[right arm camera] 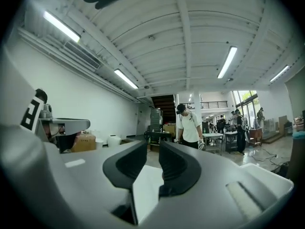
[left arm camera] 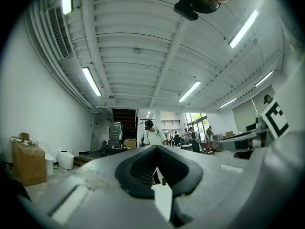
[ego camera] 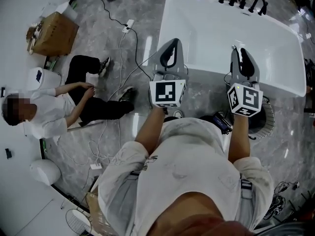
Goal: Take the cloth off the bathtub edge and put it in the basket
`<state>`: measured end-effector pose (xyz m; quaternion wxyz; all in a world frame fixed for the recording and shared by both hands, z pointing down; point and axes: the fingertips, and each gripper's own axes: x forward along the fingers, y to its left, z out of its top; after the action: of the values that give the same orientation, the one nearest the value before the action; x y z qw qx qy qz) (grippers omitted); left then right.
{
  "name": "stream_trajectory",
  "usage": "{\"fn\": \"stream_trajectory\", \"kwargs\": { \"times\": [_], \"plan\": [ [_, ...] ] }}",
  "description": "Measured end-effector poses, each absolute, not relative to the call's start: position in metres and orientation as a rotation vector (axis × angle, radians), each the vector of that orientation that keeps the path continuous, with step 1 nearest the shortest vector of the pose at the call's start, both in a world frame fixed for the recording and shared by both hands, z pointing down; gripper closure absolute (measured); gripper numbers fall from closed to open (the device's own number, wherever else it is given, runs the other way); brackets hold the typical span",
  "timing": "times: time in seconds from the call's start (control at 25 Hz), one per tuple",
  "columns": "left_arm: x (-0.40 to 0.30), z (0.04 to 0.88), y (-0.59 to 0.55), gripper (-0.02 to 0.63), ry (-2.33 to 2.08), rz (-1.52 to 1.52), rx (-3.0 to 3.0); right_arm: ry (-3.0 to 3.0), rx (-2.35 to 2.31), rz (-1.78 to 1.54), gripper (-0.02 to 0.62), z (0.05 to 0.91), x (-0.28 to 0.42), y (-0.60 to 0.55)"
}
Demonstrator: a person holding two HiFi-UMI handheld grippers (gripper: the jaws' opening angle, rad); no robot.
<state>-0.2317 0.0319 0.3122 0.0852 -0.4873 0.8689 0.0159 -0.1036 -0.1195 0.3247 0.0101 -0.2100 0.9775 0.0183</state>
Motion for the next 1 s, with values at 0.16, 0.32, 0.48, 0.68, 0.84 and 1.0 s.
{"fn": "stream_trajectory", "kwargs": {
  "times": [0.16, 0.32, 0.48, 0.68, 0.84, 1.0],
  "plan": [
    [-0.234, 0.31, 0.037, 0.604, 2.586, 0.054, -1.446, 3.02, -0.616, 0.08, 0.592, 0.314, -0.106, -0.108],
    [-0.235, 0.31, 0.044, 0.604, 2.576, 0.028, -1.431, 3.017, -0.607, 0.139, 0.594, 0.309, -0.107, -0.101],
    [-0.232, 0.312, 0.049, 0.604, 2.581, 0.028, -1.425, 3.014, -0.611, 0.132, 0.594, 0.306, -0.104, -0.1],
    [-0.237, 0.313, 0.058, 0.604, 2.592, 0.031, -1.406, 3.037, -0.613, 0.152, 0.594, 0.311, -0.107, -0.096],
    [-0.239, 0.314, 0.062, 0.604, 2.588, 0.019, -1.405, 3.045, -0.616, 0.188, 0.594, 0.313, -0.11, -0.092],
    [-0.238, 0.31, 0.06, 0.604, 2.601, 0.064, -1.394, 3.053, -0.612, 0.202, 0.594, 0.315, -0.112, -0.092]
  ]
}}
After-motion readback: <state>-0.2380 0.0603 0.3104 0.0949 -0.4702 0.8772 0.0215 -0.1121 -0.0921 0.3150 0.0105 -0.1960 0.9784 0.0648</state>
